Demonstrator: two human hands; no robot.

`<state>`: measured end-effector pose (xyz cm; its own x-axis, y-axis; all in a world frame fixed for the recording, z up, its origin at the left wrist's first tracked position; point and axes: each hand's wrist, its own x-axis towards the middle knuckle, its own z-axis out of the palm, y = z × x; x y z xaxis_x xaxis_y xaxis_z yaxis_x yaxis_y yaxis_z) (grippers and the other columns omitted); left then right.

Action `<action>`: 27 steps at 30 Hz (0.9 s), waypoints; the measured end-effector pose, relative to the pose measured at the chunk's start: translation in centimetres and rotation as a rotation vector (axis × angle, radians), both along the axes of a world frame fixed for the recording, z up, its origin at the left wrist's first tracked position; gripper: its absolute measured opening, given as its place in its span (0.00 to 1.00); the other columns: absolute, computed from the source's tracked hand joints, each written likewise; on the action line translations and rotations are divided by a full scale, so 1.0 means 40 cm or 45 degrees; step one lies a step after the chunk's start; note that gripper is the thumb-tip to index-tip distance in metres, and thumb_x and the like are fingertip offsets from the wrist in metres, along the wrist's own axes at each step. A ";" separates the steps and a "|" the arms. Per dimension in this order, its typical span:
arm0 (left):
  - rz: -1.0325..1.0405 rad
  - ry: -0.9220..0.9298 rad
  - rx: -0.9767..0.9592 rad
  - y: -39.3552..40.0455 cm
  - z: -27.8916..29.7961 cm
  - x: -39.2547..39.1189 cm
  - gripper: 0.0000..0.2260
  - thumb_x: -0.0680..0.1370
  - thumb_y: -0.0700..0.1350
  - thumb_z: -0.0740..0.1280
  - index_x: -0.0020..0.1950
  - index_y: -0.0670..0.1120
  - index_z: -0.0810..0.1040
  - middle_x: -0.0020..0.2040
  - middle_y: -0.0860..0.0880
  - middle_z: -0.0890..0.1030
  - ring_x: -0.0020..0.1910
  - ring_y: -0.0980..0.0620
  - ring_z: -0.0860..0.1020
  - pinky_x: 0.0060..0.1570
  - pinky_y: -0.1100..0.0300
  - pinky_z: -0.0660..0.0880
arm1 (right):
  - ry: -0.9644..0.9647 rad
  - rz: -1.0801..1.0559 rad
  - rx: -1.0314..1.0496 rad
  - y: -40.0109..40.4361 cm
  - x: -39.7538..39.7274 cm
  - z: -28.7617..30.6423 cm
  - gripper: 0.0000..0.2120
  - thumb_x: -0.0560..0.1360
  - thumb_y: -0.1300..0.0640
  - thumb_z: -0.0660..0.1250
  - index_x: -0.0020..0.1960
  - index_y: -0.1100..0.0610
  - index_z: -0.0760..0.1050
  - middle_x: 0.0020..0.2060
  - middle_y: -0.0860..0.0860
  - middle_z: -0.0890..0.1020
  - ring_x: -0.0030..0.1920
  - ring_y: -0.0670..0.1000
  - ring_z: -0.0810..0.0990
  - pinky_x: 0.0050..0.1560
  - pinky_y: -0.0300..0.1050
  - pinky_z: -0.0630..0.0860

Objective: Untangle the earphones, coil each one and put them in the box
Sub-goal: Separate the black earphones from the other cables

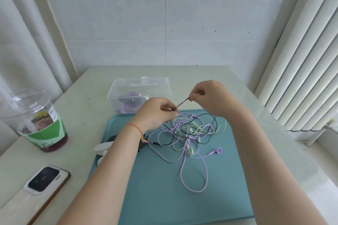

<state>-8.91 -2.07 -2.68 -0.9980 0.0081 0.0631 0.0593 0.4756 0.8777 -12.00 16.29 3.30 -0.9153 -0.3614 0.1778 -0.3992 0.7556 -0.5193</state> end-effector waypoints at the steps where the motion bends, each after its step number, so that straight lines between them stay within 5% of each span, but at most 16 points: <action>1: -0.027 -0.014 -0.082 -0.006 -0.003 -0.002 0.04 0.71 0.44 0.74 0.41 0.53 0.82 0.40 0.48 0.84 0.40 0.51 0.80 0.52 0.53 0.77 | 0.004 -0.038 -0.007 0.007 -0.003 -0.001 0.07 0.75 0.57 0.65 0.45 0.56 0.82 0.37 0.52 0.80 0.29 0.47 0.69 0.30 0.42 0.65; 4: -0.084 -0.046 -0.148 -0.013 -0.002 0.001 0.07 0.72 0.41 0.74 0.43 0.54 0.82 0.40 0.48 0.81 0.40 0.52 0.77 0.48 0.57 0.74 | 0.001 -0.111 -0.021 0.024 -0.013 -0.003 0.08 0.76 0.57 0.65 0.46 0.57 0.82 0.34 0.49 0.78 0.29 0.46 0.69 0.29 0.41 0.65; 10: -0.012 -0.022 0.417 -0.007 0.026 0.006 0.11 0.76 0.35 0.67 0.53 0.48 0.79 0.43 0.44 0.81 0.40 0.50 0.81 0.41 0.56 0.79 | -0.027 -0.093 -0.037 0.034 -0.018 -0.002 0.08 0.75 0.57 0.64 0.45 0.56 0.82 0.32 0.47 0.75 0.29 0.46 0.68 0.29 0.40 0.65; 17: 0.136 0.017 0.427 -0.010 0.022 -0.005 0.08 0.78 0.41 0.65 0.47 0.47 0.84 0.41 0.48 0.82 0.42 0.52 0.80 0.54 0.52 0.79 | -0.039 -0.071 -0.115 0.041 -0.011 0.006 0.05 0.72 0.55 0.67 0.40 0.54 0.79 0.33 0.48 0.78 0.30 0.45 0.71 0.31 0.38 0.68; 22: 0.018 0.005 0.408 -0.004 0.031 0.006 0.09 0.78 0.37 0.65 0.52 0.47 0.82 0.40 0.49 0.79 0.39 0.52 0.75 0.43 0.61 0.75 | -0.112 0.064 -0.098 0.030 0.004 0.010 0.04 0.72 0.55 0.67 0.40 0.51 0.81 0.28 0.44 0.75 0.23 0.42 0.68 0.23 0.31 0.65; 27: -0.037 0.008 0.405 0.009 0.037 0.013 0.10 0.76 0.39 0.66 0.55 0.49 0.80 0.38 0.48 0.73 0.38 0.51 0.71 0.40 0.57 0.71 | -0.118 0.147 -0.069 0.005 0.012 0.006 0.04 0.73 0.53 0.68 0.41 0.50 0.81 0.26 0.44 0.73 0.23 0.43 0.66 0.26 0.34 0.64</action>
